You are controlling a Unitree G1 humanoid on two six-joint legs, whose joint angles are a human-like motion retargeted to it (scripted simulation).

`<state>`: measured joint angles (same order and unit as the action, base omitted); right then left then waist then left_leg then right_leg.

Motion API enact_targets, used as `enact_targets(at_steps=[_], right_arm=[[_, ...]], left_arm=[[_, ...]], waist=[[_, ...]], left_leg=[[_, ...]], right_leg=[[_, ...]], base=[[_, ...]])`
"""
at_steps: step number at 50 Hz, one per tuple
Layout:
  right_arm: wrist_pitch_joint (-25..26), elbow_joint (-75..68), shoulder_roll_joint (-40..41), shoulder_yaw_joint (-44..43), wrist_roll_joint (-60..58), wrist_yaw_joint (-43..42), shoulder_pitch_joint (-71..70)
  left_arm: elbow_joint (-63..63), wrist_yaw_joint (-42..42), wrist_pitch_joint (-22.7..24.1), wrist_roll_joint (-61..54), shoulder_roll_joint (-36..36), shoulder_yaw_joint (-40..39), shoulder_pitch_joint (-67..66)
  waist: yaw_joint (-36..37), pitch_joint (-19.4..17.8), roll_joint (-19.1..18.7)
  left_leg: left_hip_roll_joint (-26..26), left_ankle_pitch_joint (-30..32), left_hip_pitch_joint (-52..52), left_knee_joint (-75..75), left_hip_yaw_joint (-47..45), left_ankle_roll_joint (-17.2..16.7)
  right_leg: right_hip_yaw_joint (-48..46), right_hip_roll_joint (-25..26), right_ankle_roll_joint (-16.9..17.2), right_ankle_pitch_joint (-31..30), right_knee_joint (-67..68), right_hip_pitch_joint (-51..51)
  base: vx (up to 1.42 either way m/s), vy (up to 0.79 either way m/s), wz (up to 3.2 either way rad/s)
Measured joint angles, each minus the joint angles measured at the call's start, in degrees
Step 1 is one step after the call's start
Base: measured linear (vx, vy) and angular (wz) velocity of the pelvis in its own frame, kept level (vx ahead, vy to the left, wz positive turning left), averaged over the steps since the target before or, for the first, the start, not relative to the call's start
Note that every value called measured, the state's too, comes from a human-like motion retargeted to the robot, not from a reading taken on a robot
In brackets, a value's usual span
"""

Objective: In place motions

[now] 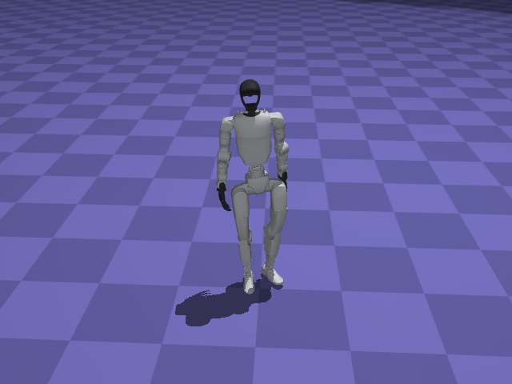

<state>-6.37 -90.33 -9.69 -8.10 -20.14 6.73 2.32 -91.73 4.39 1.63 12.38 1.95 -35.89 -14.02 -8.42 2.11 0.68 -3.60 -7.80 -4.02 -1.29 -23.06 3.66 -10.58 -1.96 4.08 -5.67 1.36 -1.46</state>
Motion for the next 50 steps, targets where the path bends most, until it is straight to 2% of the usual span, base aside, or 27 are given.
enact_targets(at_steps=[10,19,23,25,27,28,30,33,37,40,43,47,50], right_arm=[[2.3,-3.8,-1.3,-0.2,-2.4,-3.3,3.7],[0.8,-0.5,-0.2,0.9,-1.5,-1.4,1.7],[-0.2,-2.2,0.5,4.9,4.0,-1.4,-2.0],[-0.9,-3.5,1.0,7.2,7.1,-1.2,-4.3],[-0.1,-4.7,2.5,10.0,11.8,1.0,-10.2],[0.5,-4.2,3.3,10.3,13.2,2.3,-13.2],[0.4,-0.8,5.1,9.7,14.7,4.7,-17.0],[0.1,4.8,7.5,9.7,14.2,9.7,-22.0],[-2.3,11.7,10.0,8.9,9.3,9.9,-23.6],[-5.6,14.5,10.8,11.9,8.9,9.3,-23.5],[-7.1,14.2,10.3,12.7,3.6,9.3,-21.3],[-6.5,9.5,7.3,10.8,-1.9,6.9,-12.5],[-4.9,3.6,4.6,7.7,-3.9,4.2,-5.9]], left_arm=[[4.7,-1.2,1.5,0.4,-1.0,1.4,1.6],[8.3,-0.1,1.8,0.1,1.2,3.8,5.4],[9.9,-1.5,1.0,4.0,1.8,5.0,4.4],[9.5,-3.4,0.8,5.7,2.1,6.0,3.5],[6.8,-6.0,0.1,6.8,2.4,7.2,3.0],[5.3,-6.0,-0.3,7.1,2.5,7.1,3.4],[2.8,-5.4,-1.3,7.2,1.9,6.0,3.3],[-1.8,-0.6,-1.4,4.7,1.8,3.1,1.7],[-5.4,4.8,-2.2,-0.8,1.7,-2.2,-2.8],[-5.7,3.4,-1.7,-6.6,2.1,-4.8,-4.7],[-5.7,-0.7,-1.4,-8.2,2.5,-5.9,-3.7],[-4.8,-2.0,-0.2,-7.9,3.5,-3.2,-0.9],[-2.8,-2.4,1.9,-8.8,3.1,-1.5,2.4]], waist=[[-1.4,0.4,0.1],[-1.9,-0.3,-0.5],[-1.4,-0.8,-0.3],[-0.7,-1.3,0.4],[-0.3,-3.3,1.8],[-2.0,-4.4,0.9],[-0.2,-6.6,1.3],[6.8,-8.3,3.1],[10.6,-8.1,4.0],[9.5,-8.0,4.6],[6.3,-7.4,4.4],[4.6,-4.9,4.6],[5.2,-4.2,4.2]], left_leg=[[0.4,0.4,-0.3,0.3,1.5,-0.8],[1.0,0.7,-0.8,1.5,2.4,-1.7],[2.1,-1.5,0.6,-2.8,0.5,-1.9],[2.3,-2.2,2.8,-7.7,0.6,-1.2],[4.5,1.1,11.4,-25.8,0.9,1.7],[8.1,3.4,20.2,-40.2,5.6,2.0],[9.8,11.6,28.8,-54.3,6.0,9.0],[12.5,7.6,40.0,-72.8,4.8,9.8],[18.0,1.4,46.0,-82.1,2.2,10.8],[16.9,0.7,44.5,-79.3,2.6,8.9],[13.6,1.9,37.0,-68.6,2.4,7.5],[4.5,4.3,19.9,-40.6,2.5,5.1],[-1.6,-3.4,5.9,-15.5,2.3,2.5]], right_leg=[[-1.8,0.3,-0.6,0.9,0.0,-0.8],[-0.9,1.3,-1.4,0.6,0.2,-0.2],[-0.6,1.4,-2.0,0.5,0.4,0.3],[-0.3,0.7,-2.3,0.4,0.5,0.4],[-0.7,-1.1,-2.4,0.0,0.2,0.0],[-3.0,-0.6,-2.4,-0.2,-0.4,0.1],[-2.9,-1.3,-2.3,-0.9,-1.0,0.3],[1.9,-1.5,-3.4,-2.2,-1.3,0.9],[3.5,-1.4,-4.7,-2.6,-0.2,2.1],[3.0,-1.6,-4.9,-2.3,-0.2,1.5],[1.2,-1.8,-4.2,-1.2,-0.4,0.1],[-0.9,-2.8,-2.8,1.5,1.4,-1.6],[0.0,-2.3,-2.7,3.4,5.7,-1.5]], base=[[-0.01,-0.04,0.15],[-0.03,-0.03,-0.05],[-0.06,-0.07,-0.07],[-0.11,-0.09,-0.08],[-0.24,-0.03,0.47],[-0.34,-0.01,0.95],[-0.34,-0.03,-0.04],[-0.16,0.00,-1.24],[0.10,-0.01,-0.35],[0.05,0.02,0.15],[0.06,0.09,0.53],[0.32,0.08,0.50],[0.28,0.18,0.01]])
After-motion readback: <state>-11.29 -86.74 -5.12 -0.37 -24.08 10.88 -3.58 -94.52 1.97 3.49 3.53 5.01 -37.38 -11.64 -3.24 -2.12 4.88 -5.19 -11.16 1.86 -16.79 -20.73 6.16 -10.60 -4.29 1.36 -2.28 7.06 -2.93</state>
